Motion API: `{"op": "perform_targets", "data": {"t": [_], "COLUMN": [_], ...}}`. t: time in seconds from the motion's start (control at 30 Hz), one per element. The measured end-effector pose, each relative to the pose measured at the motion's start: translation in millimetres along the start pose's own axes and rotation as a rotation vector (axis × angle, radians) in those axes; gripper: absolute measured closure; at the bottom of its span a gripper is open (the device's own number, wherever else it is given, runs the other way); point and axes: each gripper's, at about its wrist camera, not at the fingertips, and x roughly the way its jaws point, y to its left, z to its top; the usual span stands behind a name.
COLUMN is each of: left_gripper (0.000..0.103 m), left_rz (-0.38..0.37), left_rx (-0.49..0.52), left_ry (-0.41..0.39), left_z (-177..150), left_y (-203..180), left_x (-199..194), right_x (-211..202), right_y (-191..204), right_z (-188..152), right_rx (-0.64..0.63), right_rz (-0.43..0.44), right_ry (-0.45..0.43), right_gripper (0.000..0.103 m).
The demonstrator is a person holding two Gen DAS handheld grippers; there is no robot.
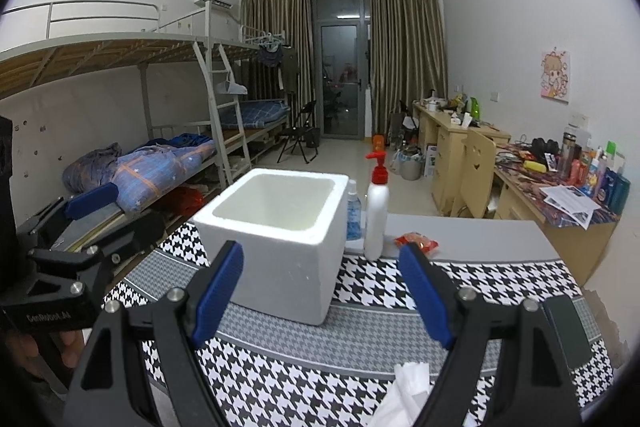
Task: Organize soft objects
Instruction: 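Move both tools toward the tissue packet and blue mask on the runner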
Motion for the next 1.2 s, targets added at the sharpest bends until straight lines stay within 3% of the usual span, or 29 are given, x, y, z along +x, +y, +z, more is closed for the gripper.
{"op": "perform_targets", "data": {"t": [0.2, 0.63, 1.2], "left_gripper": [0.001, 0.001, 0.001], "left_rz": [-0.008, -0.109, -0.239], "left_rx": [0.008, 0.012, 0.043], "left_ry": [-0.016, -0.029, 0.038], "left_z": [-7.5, -27.9, -48.6], "left_y": [-6.0, -30.3, -65.2], "left_x": [-5.2, -10.9, 7.7], "right_x": [-8.9, -26.1, -38.8], "right_y": [-8.8, -25.9, -59.1], "right_z": [-11.0, -40.5, -70.5], "right_rx": [0.020, 0.044, 0.111], "right_rz": [-0.032, -0.109, -0.206], "right_ry": [-0.007, -0.009, 0.032], "right_gripper": [0.019, 0.019, 0.019]}}
